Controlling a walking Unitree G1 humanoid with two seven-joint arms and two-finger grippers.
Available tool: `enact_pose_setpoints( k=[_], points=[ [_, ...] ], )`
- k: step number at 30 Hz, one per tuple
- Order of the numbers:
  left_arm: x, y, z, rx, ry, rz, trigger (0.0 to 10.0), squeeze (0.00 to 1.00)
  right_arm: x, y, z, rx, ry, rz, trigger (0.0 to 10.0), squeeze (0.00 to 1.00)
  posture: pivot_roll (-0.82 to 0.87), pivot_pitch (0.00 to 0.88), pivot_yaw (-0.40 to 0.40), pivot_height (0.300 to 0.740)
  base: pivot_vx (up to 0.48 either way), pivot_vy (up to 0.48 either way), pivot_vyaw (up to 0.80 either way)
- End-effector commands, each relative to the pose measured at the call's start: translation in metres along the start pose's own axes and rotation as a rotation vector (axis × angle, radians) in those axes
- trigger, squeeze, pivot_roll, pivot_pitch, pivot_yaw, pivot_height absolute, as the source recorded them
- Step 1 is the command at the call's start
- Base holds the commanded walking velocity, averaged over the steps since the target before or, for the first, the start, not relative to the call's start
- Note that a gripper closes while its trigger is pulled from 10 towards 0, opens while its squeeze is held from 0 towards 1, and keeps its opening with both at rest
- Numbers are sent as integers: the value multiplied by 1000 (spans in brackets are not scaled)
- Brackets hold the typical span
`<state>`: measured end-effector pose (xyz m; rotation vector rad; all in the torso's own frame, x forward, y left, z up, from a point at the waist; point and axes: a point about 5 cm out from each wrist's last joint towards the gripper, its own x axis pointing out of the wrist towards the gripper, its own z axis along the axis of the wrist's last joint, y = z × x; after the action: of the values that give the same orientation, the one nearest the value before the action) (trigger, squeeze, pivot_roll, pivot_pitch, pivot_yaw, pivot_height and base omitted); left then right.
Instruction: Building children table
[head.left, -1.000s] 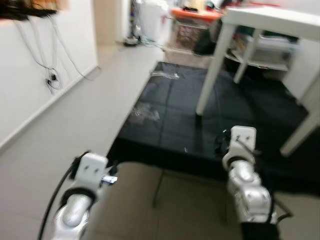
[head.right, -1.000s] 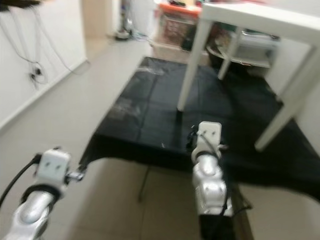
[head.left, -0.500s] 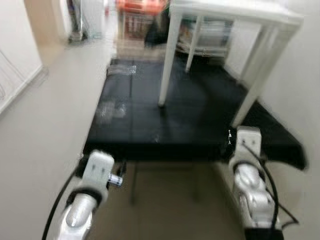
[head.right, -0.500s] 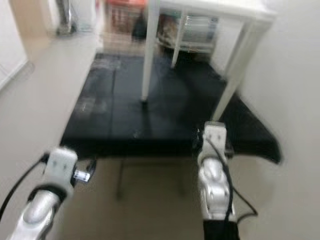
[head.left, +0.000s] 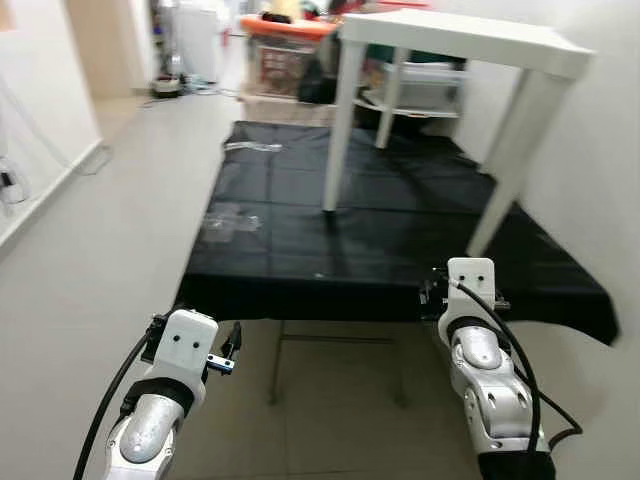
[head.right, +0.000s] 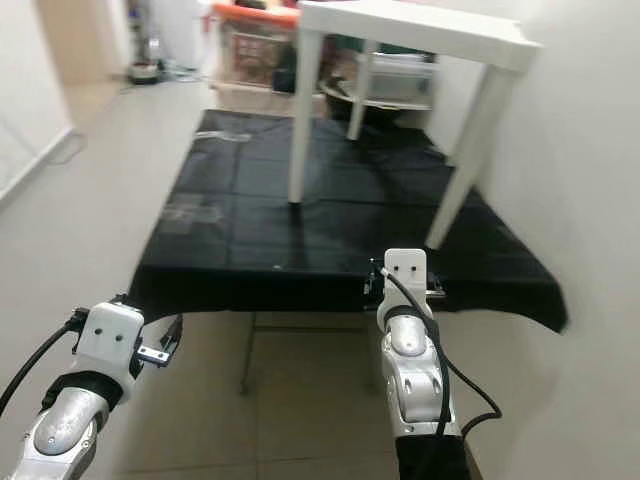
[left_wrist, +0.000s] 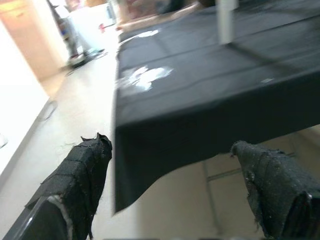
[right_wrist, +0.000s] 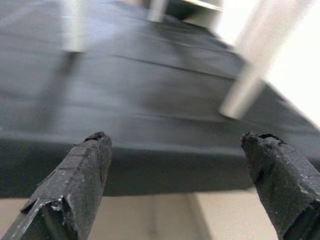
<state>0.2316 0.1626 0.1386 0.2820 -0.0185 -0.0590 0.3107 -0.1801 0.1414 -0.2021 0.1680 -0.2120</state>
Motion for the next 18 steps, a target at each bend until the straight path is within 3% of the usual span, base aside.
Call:
enact_pose_setpoints(
  k=[1,18],
  points=[
    [-1,1,0,19,4,4,10000,0,-1,4,3,-20,-9,22,10000,0,85,0,-108,740,0,0,800],
    [1,-1,0,24,4,1,10000,0,-3,13,6,-63,-46,102,10000,0,76,0,-114,740,0,0,800]
  ],
)
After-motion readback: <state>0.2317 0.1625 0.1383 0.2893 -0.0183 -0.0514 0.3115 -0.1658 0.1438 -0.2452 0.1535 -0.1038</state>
